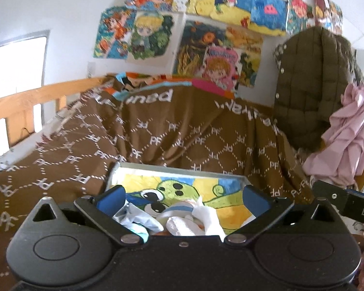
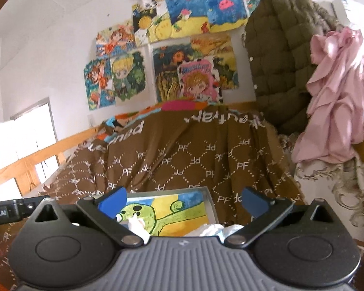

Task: Organize soft objects
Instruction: 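Move both open tools back over the pile of soft items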

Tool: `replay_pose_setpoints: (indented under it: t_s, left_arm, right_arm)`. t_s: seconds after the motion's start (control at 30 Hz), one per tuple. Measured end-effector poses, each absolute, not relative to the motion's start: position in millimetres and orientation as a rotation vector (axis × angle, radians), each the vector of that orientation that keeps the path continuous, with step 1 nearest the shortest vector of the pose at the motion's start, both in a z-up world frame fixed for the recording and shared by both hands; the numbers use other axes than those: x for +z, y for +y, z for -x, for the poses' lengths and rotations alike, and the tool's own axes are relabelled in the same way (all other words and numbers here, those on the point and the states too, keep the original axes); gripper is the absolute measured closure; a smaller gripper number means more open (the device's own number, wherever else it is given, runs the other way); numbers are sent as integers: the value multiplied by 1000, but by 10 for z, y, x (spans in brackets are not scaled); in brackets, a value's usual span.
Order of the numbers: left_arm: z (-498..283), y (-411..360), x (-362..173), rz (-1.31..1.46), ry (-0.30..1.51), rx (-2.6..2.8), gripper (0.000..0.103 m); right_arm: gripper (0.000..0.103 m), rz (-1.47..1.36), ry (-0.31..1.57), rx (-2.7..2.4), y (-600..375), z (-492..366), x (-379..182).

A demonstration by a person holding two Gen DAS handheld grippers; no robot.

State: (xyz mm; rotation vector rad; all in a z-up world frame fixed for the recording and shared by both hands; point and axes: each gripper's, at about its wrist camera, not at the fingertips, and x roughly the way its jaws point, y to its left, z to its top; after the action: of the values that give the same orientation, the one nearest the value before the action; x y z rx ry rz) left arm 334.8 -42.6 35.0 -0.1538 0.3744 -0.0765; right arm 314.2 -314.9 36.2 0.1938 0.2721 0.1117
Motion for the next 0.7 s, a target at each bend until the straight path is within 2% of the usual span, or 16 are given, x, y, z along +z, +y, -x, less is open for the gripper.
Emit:
replay_pose_setpoints:
  t_s: [0.37, 0.7]
  left_arm:
    - [-2482, -280, 493, 133, 251, -73, 1]
    - [-1842, -144, 398, 100, 251, -75, 1]
  right_arm:
    - [0, -237, 238, 84, -3158, -2479, 442]
    - [0, -207, 254, 107, -2973, -1952, 430]
